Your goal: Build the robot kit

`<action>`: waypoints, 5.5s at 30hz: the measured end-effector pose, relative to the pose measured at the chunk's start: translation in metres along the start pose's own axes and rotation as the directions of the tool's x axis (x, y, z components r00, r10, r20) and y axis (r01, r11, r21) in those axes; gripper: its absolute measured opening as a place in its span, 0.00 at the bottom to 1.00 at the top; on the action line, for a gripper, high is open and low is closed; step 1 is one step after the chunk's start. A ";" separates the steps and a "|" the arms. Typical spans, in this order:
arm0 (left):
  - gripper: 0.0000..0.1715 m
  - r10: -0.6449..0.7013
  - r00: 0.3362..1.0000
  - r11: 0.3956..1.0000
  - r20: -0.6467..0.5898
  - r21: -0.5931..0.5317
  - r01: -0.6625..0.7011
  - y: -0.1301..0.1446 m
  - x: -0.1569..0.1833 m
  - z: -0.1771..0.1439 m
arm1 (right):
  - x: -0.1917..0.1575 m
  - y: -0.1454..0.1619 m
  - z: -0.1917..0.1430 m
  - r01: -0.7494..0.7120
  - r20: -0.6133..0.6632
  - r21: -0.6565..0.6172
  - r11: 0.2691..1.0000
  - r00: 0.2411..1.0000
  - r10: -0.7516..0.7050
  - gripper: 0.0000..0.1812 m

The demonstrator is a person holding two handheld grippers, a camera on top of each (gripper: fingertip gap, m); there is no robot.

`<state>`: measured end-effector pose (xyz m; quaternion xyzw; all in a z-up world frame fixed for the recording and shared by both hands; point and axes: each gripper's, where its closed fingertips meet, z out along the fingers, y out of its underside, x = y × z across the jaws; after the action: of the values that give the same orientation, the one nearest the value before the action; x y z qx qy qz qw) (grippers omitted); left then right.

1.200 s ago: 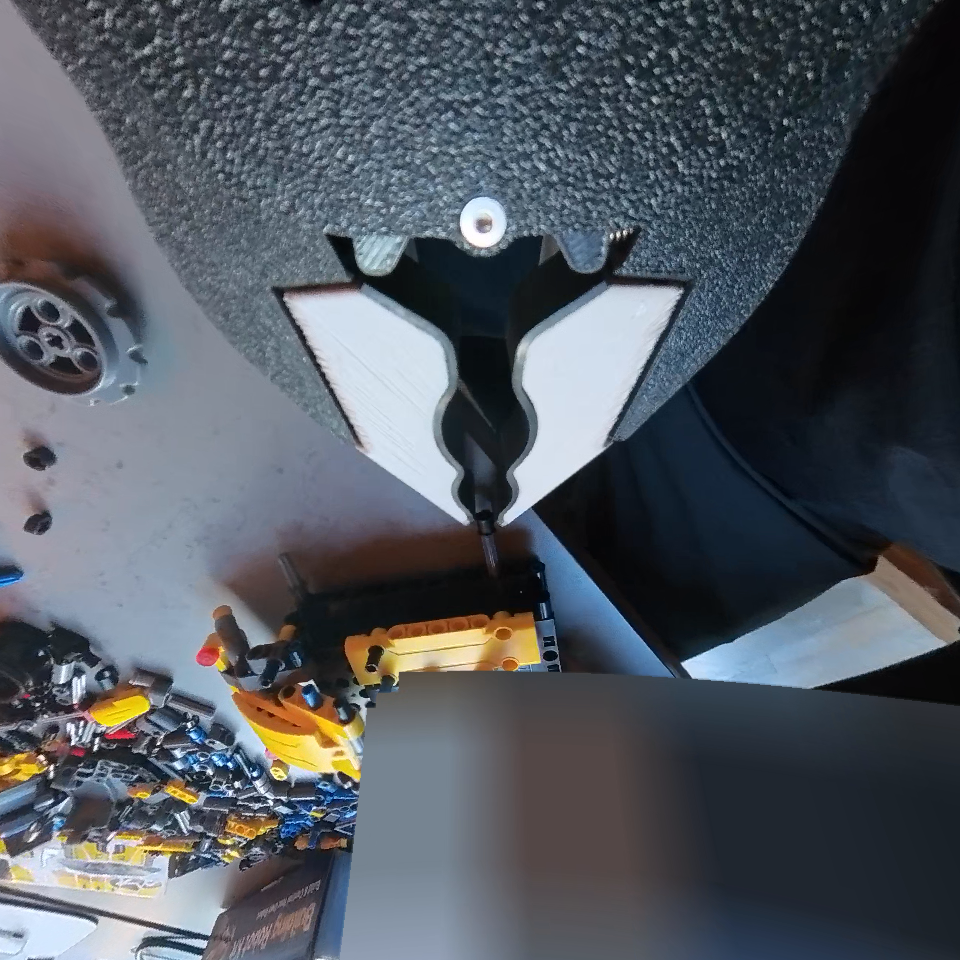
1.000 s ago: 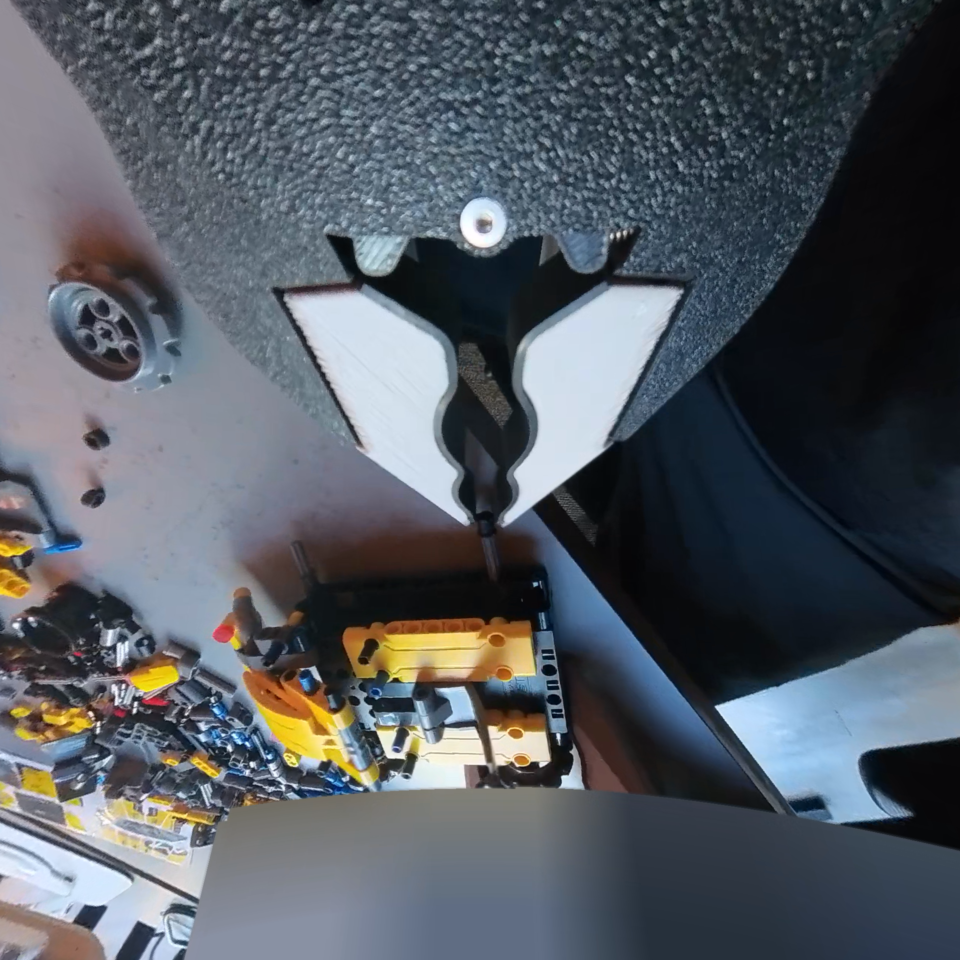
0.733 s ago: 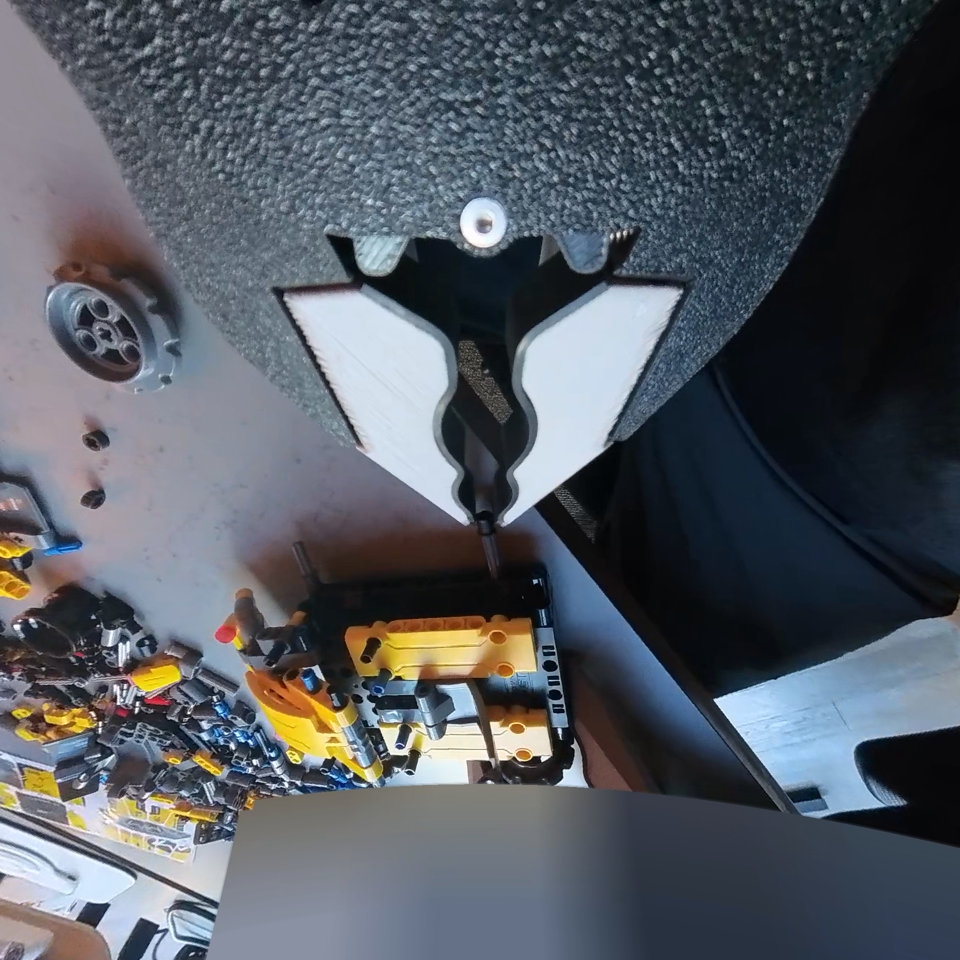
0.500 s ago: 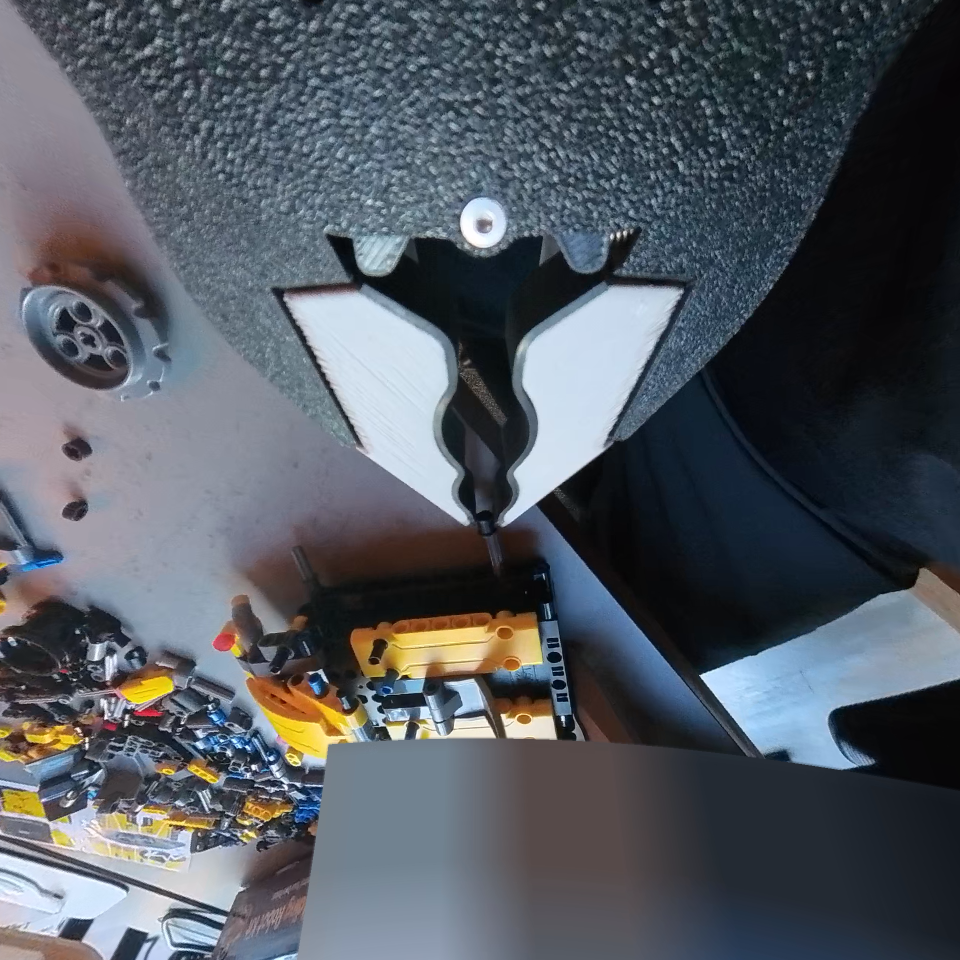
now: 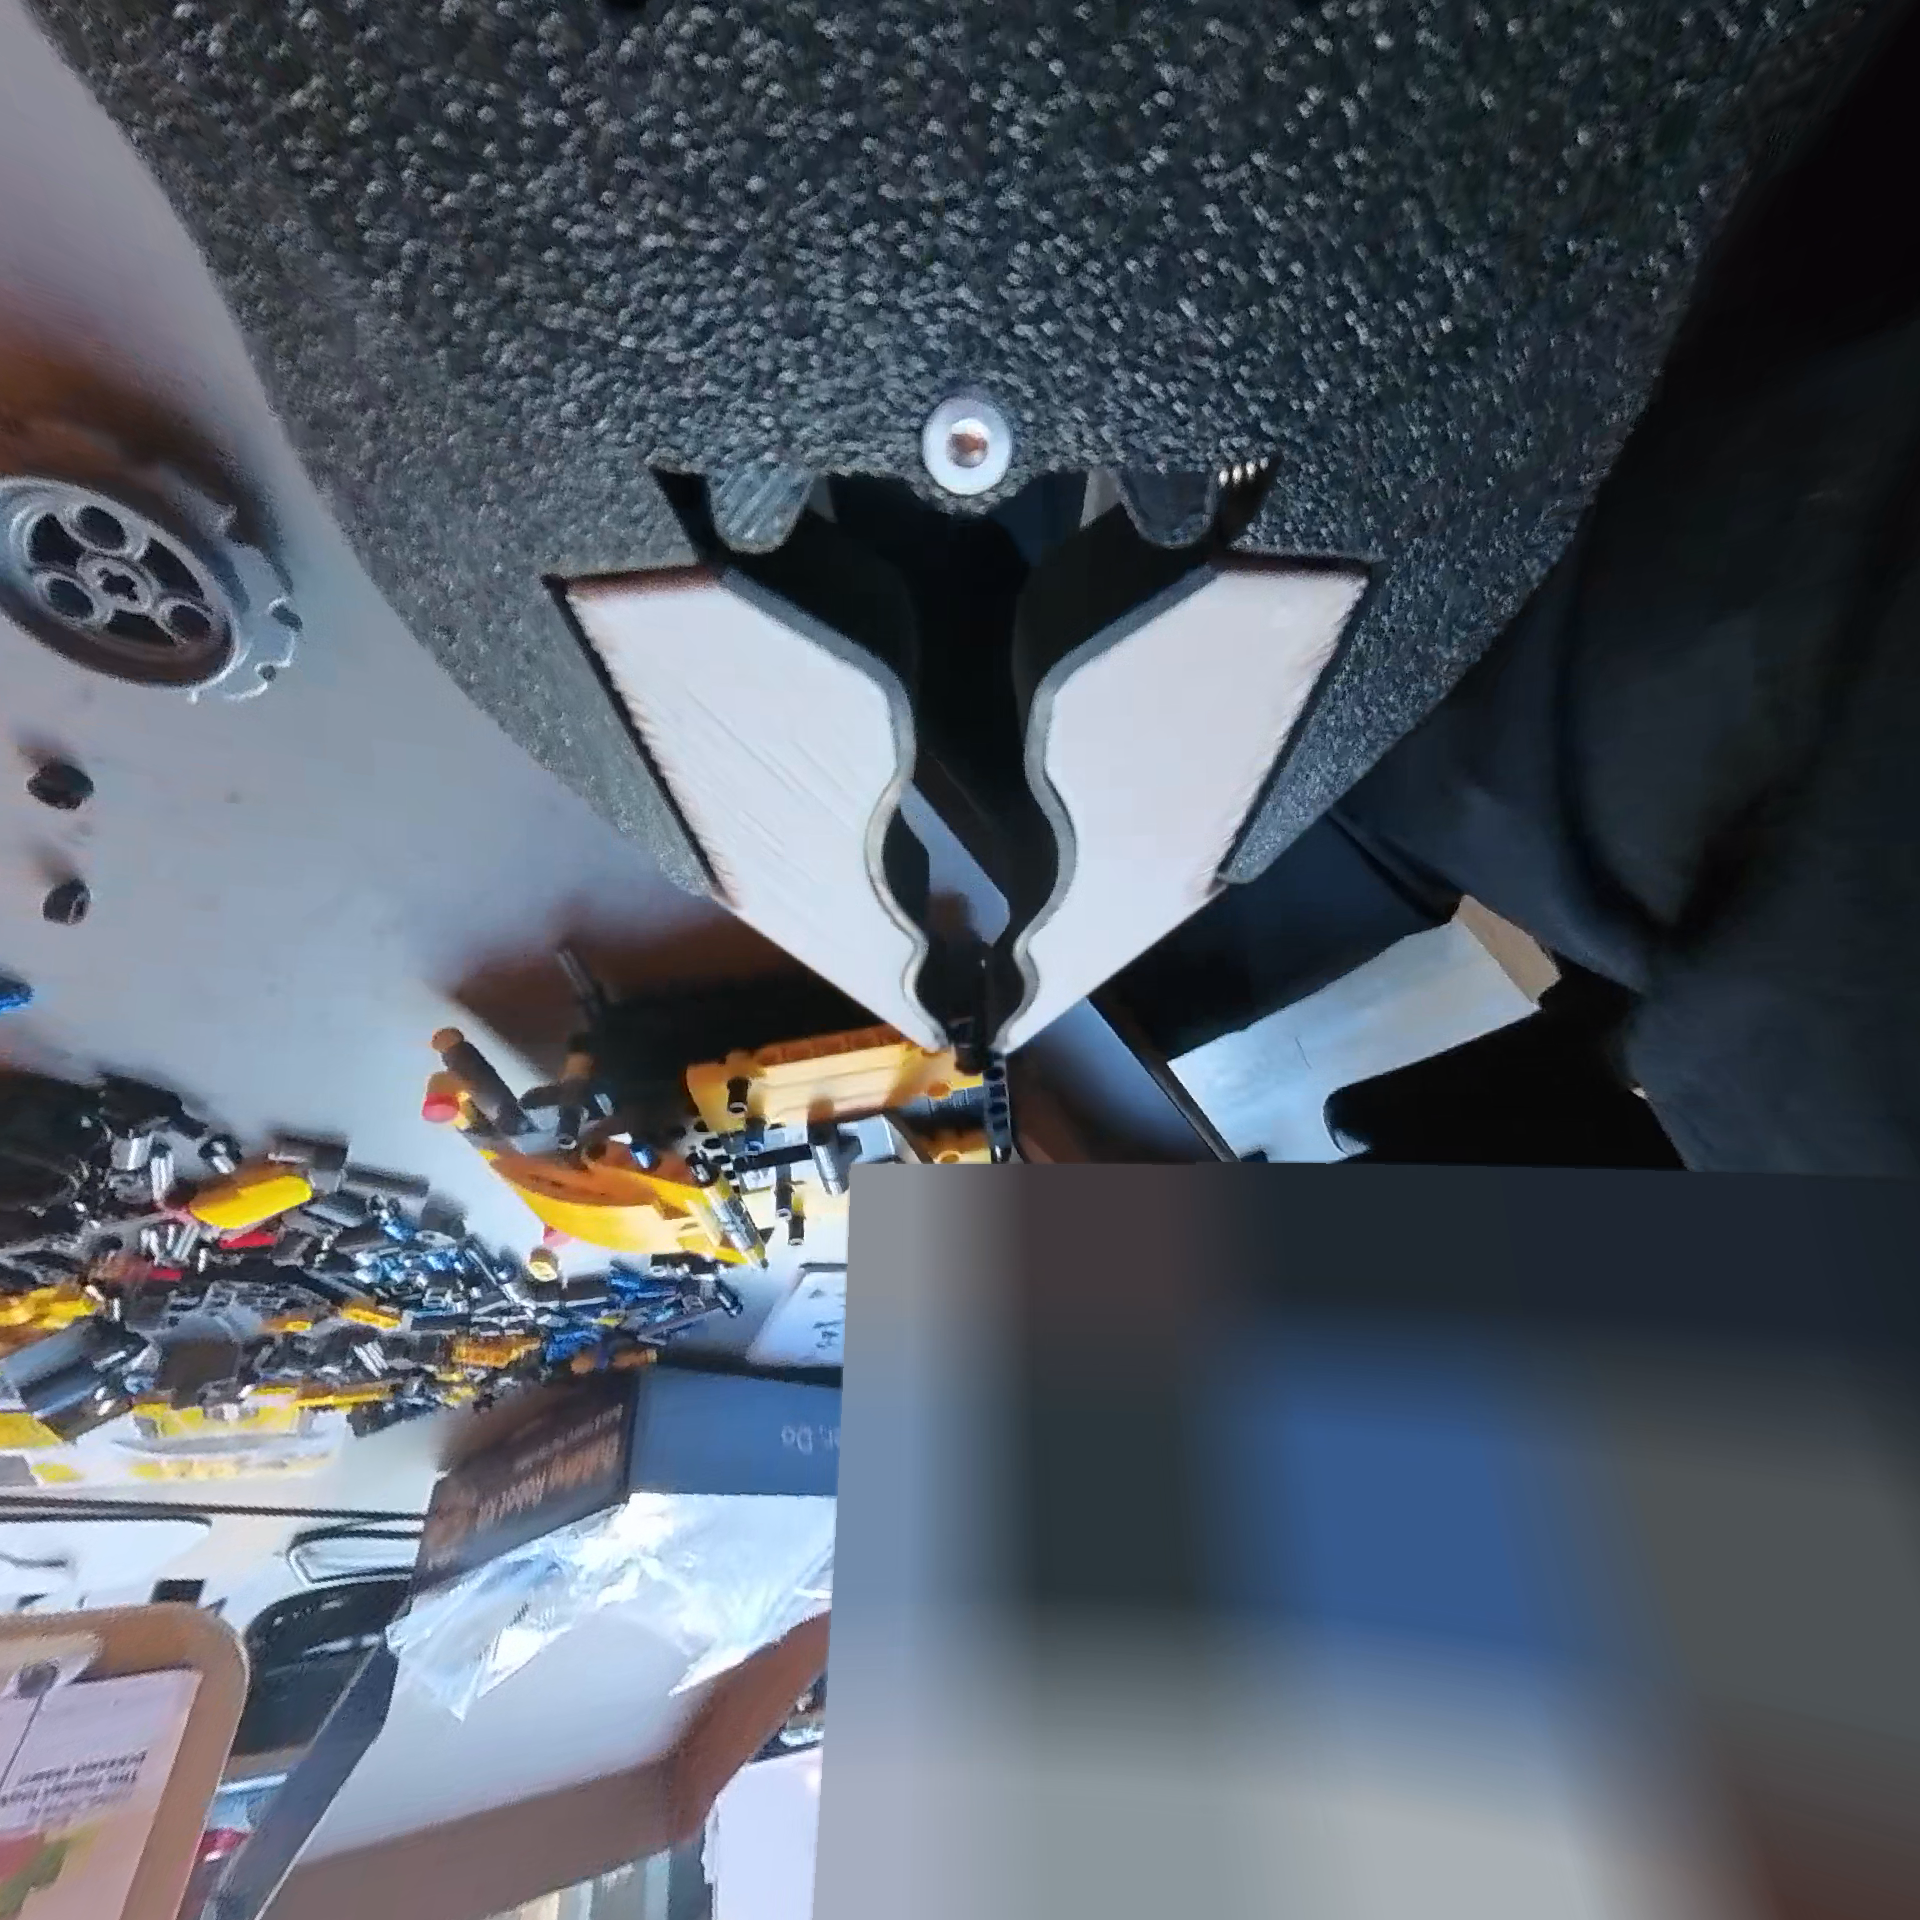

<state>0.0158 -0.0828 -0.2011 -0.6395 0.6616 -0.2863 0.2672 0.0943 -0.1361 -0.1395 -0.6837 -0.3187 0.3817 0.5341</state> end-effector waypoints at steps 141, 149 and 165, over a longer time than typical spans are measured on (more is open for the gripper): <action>0.43 -0.170 0.985 0.962 0.011 0.220 0.163 -0.042 -0.006 -0.047 | -0.021 0.035 0.010 0.142 -0.050 -0.192 0.971 0.987 -0.154 0.03; 0.46 -0.116 0.985 0.988 -0.126 0.088 0.128 -0.017 0.003 -0.017 | 0.011 0.036 0.000 0.080 -0.176 -0.196 0.977 0.978 -0.115 0.03; 0.29 -0.054 0.978 0.998 -0.200 0.018 0.059 -0.010 0.005 0.003 | 0.016 0.037 -0.007 0.140 -0.206 -0.193 0.971 0.962 -0.180 0.04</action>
<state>0.0243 -0.0881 -0.1961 -0.6228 0.6632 -0.3643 0.1989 0.1099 -0.1345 -0.1775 -0.7387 -0.3438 0.2285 0.5328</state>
